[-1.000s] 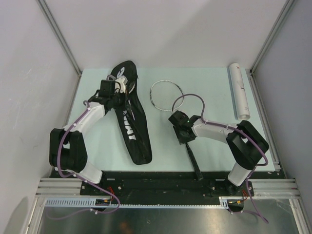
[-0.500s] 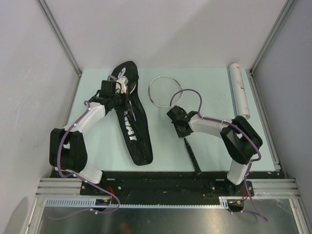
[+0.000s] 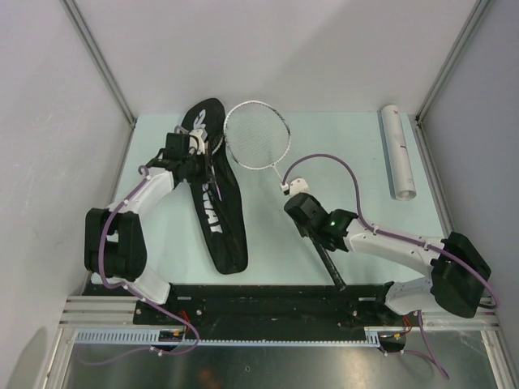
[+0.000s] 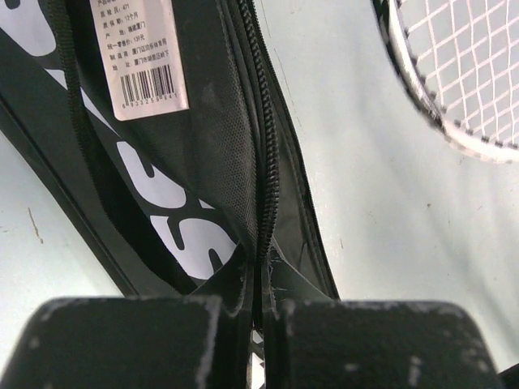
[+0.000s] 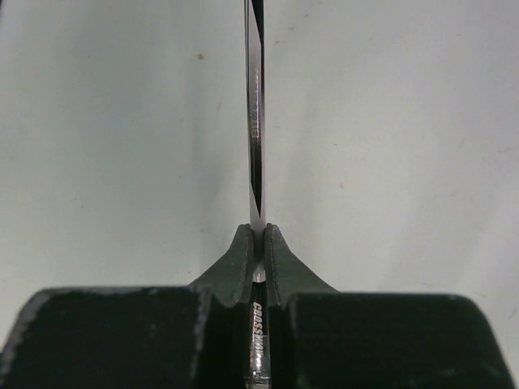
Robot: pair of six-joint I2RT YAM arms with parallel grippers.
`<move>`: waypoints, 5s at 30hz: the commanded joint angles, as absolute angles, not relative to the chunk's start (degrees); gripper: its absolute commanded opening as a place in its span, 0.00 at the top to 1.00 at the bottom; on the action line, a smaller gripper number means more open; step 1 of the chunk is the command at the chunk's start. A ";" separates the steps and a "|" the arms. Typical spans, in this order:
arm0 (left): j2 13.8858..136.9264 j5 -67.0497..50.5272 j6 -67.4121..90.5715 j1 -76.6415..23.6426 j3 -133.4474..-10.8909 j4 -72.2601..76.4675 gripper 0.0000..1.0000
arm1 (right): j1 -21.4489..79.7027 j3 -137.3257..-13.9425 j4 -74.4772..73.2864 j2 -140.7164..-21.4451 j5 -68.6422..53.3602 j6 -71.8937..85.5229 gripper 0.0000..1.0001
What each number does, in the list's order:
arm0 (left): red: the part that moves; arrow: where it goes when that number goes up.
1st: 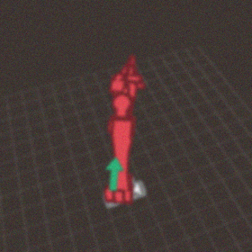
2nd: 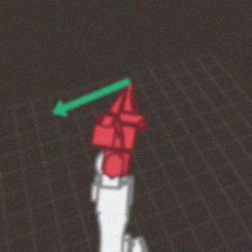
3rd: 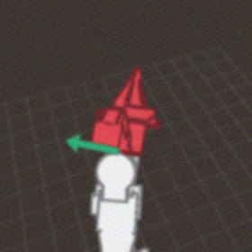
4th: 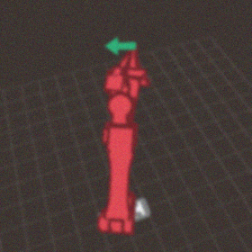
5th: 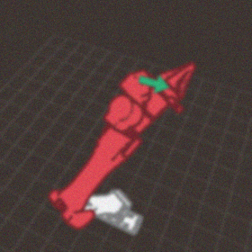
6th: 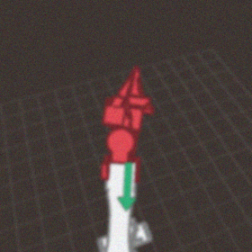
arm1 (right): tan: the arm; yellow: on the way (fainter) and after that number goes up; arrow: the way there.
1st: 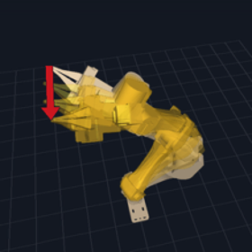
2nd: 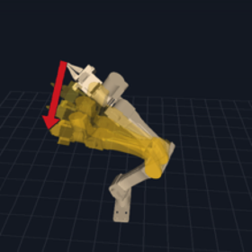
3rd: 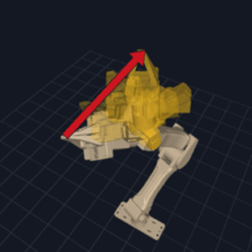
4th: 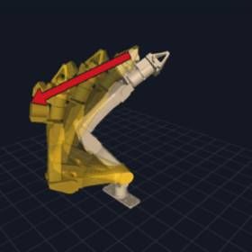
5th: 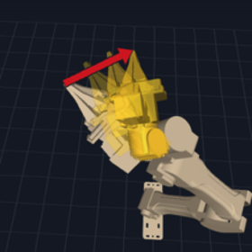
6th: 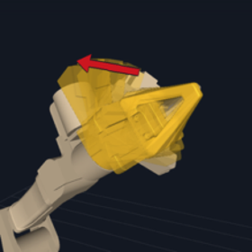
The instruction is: Pack up the badminton gear
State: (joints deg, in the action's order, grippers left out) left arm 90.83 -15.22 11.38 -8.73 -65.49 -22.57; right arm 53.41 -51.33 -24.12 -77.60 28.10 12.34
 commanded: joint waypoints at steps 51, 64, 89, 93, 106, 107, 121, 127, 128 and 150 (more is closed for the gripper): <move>89.12 -35.43 13.78 -25.40 -64.43 -19.34 1.00 | 49.92 -74.36 4.83 -107.22 9.94 28.91 1.00; 56.62 -4.93 37.07 -22.41 -42.74 -16.61 0.15 | 49.22 -72.60 5.89 -108.72 10.02 29.44 1.00; 63.72 -16.08 51.42 -26.10 -13.80 8.09 0.70 | 44.74 -72.60 16.71 -118.83 -18.35 44.75 0.92; 59.60 -14.42 51.15 -26.02 -12.75 7.39 0.71 | 41.40 -68.58 7.83 -113.92 -26.35 37.12 0.62; 58.98 -14.85 50.98 -26.02 -12.48 7.03 0.74 | 41.74 -47.74 -0.62 -97.47 -29.44 26.37 0.56; 58.97 -14.85 50.98 -26.10 -12.48 7.03 0.74 | 42.18 -47.12 -0.53 -97.12 -30.05 26.45 0.58; 59.85 -12.66 53.35 -29.35 -11.52 7.56 0.95 | 46.23 -45.62 26.52 -101.86 -30.23 48.77 1.00; 57.13 -11.52 53.88 -29.88 -9.67 7.30 0.98 | 42.10 -44.12 41.73 -103.53 -37.32 59.56 1.00; 56.69 -11.43 53.88 -29.88 -9.67 7.03 0.97 | 41.75 -44.03 48.97 -104.49 -39.79 61.24 1.00; 48.61 -19.60 56.51 -30.32 -9.32 -4.48 0.45 | 52.37 -41.75 -13.80 -85.86 -15.21 25.22 0.51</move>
